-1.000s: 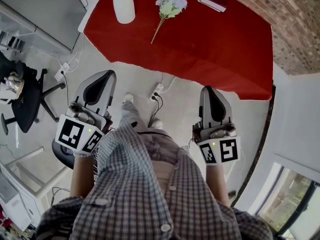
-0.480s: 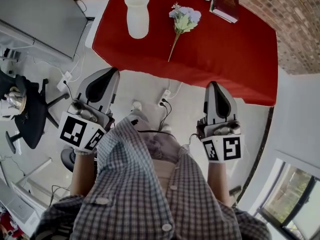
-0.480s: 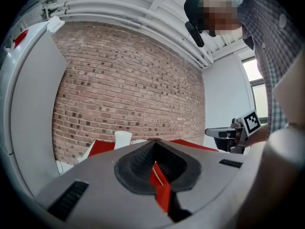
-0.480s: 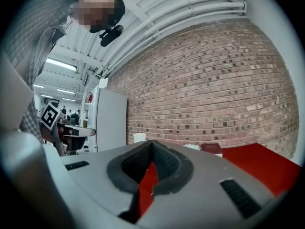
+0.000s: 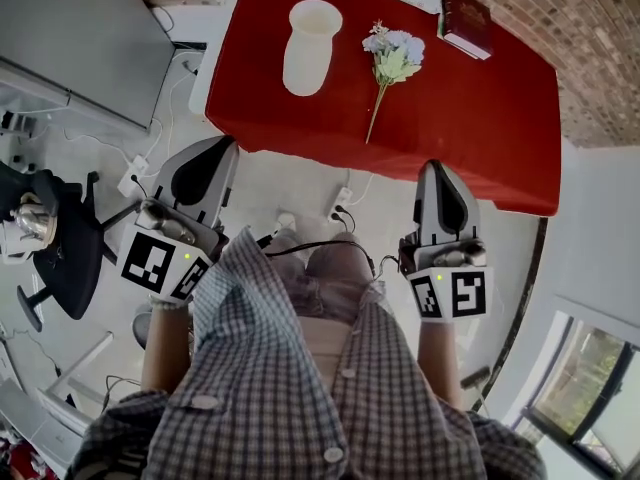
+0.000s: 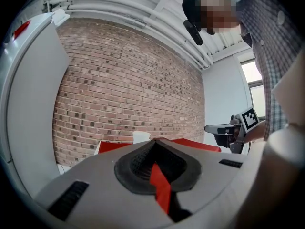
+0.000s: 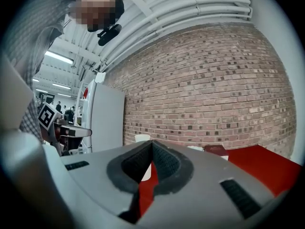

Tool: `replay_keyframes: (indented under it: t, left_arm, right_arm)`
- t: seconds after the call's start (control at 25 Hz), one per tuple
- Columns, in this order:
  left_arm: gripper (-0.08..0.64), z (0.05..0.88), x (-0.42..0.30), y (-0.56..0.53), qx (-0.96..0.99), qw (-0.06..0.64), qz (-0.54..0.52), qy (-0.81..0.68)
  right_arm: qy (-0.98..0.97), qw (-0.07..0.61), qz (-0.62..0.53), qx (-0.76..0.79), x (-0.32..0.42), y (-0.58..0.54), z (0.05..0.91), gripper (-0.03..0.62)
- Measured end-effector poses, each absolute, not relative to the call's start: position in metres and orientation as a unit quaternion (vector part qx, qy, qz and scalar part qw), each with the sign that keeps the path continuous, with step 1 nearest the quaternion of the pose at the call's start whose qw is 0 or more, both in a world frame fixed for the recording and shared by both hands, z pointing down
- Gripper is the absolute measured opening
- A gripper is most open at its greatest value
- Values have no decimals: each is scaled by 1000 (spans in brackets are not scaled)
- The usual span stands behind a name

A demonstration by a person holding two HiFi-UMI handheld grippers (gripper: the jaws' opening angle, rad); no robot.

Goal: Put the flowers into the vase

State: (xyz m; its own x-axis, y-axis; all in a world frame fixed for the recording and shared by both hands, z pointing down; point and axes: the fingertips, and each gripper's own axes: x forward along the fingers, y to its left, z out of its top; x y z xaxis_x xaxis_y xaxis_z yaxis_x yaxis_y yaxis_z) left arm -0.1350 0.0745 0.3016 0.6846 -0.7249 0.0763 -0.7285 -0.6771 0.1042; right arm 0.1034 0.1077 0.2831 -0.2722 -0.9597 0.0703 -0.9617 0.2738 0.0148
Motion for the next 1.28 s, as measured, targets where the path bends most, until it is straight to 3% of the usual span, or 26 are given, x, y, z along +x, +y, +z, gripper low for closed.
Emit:
replay_keyframes:
  t: [0.4,1.28]
  left_arm:
    - [6,305,-152,66,912,71,1,-405]
    - [7,297,-115,-16,910,46,9,-412]
  right_arm:
    - [-800,41,8,598,87,100,280,5]
    - [-816,47,10,577,102,17,287,6]
